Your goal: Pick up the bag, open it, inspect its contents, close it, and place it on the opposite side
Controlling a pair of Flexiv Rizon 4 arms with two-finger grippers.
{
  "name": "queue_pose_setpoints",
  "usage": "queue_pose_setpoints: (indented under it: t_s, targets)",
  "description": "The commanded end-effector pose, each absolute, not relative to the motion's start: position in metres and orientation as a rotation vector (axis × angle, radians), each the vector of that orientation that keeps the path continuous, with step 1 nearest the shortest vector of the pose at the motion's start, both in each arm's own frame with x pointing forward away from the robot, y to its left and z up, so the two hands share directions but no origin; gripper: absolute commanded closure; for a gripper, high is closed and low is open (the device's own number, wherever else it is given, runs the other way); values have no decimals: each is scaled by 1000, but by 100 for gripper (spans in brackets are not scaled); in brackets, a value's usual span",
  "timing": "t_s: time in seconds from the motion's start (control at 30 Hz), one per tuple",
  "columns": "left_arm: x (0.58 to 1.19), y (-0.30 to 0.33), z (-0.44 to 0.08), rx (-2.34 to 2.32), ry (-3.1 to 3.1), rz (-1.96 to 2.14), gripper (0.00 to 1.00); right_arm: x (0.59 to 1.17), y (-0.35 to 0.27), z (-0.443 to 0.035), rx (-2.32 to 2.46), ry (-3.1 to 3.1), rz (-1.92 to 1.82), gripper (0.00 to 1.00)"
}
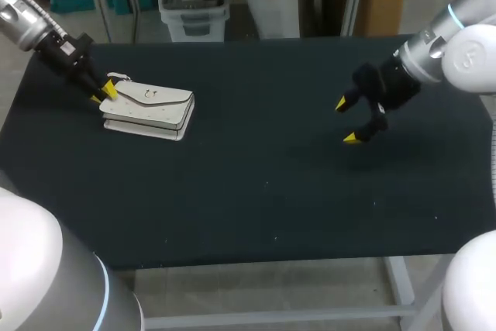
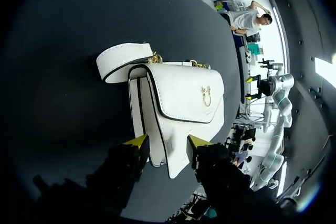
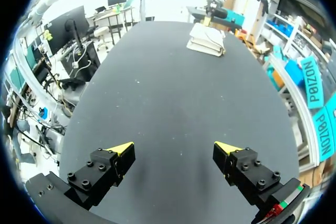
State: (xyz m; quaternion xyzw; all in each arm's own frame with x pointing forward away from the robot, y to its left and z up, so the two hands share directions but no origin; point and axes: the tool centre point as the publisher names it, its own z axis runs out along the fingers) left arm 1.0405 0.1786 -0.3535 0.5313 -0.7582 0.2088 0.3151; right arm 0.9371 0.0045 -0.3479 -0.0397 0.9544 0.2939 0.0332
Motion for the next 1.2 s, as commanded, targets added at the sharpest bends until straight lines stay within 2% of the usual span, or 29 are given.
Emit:
queue_pose_setpoints:
  t_s: [0.03, 0.13, 0.27, 0.3, 0.33, 0.37, 0.83, 1.2]
  targets:
    - [1042, 174, -359, 1320, -1982, 370, 58, 938, 4, -348, -125, 2937, 909, 0]
    - [1037, 169, -361, 1343, -1976, 368, 69, 938, 4, -348, -125, 2937, 909, 0]
    - [1031, 163, -362, 1369, -1978, 367, 76, 938, 4, -348, -125, 2937, 909, 0]
    - [1030, 162, -363, 1370, -1977, 367, 84, 938, 4, -348, -125, 2937, 909, 0]
    - [1030, 161, -363, 1377, -1972, 369, 98, 938, 4, -348, -125, 2937, 909, 0]
    - [1029, 161, -363, 1382, -1969, 371, 100, 938, 4, -348, -125, 2937, 909, 0]
    - [1004, 130, -351, 1564, -1740, 645, 100, 938, 4, -348, -125, 2937, 909, 0]
    - [1000, 122, -352, 1565, -1709, 653, 100, 938, 4, -348, -125, 2937, 909, 0]
